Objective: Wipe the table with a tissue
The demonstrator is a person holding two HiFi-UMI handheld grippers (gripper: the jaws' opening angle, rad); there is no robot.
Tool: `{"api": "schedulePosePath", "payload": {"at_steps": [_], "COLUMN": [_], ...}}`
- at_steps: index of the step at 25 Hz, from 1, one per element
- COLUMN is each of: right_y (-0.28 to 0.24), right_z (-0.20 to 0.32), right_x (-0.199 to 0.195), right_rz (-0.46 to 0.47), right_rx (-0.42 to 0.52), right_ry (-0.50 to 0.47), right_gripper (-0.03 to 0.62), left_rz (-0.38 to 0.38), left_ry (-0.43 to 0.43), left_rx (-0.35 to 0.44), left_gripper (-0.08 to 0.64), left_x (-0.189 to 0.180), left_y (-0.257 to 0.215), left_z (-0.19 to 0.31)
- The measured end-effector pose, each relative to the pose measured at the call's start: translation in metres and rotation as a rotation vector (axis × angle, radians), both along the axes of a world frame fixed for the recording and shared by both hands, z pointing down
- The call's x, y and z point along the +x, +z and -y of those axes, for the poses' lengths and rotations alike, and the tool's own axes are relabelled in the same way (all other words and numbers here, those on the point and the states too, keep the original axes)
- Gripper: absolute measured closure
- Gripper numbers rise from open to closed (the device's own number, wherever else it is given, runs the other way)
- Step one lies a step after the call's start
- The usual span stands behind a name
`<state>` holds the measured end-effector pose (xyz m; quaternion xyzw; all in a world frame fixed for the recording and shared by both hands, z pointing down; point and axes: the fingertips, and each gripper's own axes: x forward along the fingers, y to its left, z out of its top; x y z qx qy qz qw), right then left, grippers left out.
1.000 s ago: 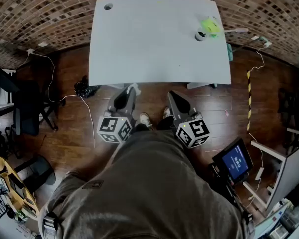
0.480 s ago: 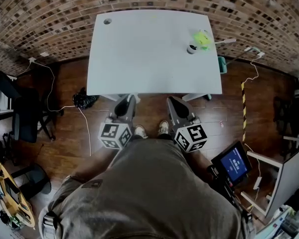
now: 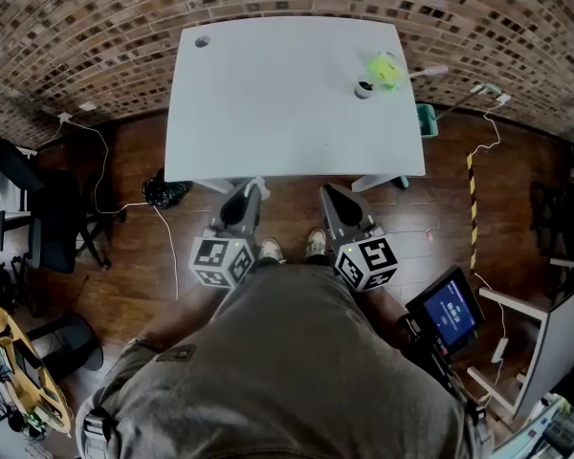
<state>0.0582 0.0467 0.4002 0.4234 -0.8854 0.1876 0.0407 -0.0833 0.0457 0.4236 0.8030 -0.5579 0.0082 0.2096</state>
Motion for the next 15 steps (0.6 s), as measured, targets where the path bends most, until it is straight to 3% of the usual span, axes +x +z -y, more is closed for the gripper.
{"api": "schedulePosePath", "payload": {"at_steps": [15], "right_y": [-0.0010], "right_z": [0.0058], "right_x": [0.0051], "right_rz": [0.010], "right_rx": [0.004], "right_ry": [0.000], "right_gripper": [0.581], "left_rz": [-0.003], "left_ry": [-0.010], "left_rx": [0.000], "left_gripper": [0.520], "left_x": [0.0041], "left_y": [-0.0001], "left_z": [0.0030]}}
